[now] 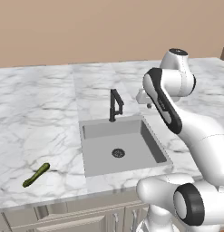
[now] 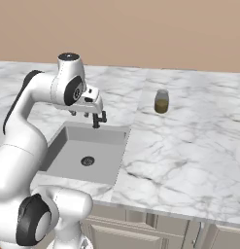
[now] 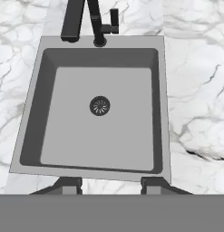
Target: Turn on the sink faucet. Then move the squash from the counter to the sink. Turn off the sink. Move the vegetable from the sink to the pot next to the stove. Finally move the pot to the rear left burner.
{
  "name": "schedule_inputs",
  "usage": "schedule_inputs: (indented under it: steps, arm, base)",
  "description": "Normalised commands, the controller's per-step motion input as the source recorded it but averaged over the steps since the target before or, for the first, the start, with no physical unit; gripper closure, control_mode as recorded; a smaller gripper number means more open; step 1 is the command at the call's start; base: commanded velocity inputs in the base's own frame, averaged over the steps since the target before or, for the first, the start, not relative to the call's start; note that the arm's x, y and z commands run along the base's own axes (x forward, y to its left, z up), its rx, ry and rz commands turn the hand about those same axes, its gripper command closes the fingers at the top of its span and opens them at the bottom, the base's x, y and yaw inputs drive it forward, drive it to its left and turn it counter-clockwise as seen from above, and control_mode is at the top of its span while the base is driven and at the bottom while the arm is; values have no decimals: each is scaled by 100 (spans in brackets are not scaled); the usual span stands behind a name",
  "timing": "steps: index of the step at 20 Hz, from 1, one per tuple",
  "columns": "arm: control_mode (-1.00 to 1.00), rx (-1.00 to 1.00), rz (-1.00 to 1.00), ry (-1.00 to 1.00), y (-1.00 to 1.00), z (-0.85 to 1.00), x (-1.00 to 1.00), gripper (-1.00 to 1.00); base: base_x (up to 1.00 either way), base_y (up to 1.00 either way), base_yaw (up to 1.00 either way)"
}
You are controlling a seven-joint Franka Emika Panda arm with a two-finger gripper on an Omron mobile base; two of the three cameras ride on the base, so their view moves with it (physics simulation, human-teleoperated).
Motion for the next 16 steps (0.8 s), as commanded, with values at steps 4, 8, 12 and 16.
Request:
schedule_inputs:
  steps: [4,8,12,16]
  arm:
    - [100,0,0,0,1,-1,0,-100]
    - [100,0,0,0,0,0,0,-100]
    - [100,0,0,0,0,0,0,-100]
    - [100,0,0,0,0,0,0,-100]
  base:
    - [0,19,0]
    - [3,35,0]
    - [8,37,0]
    - [10,35,0]
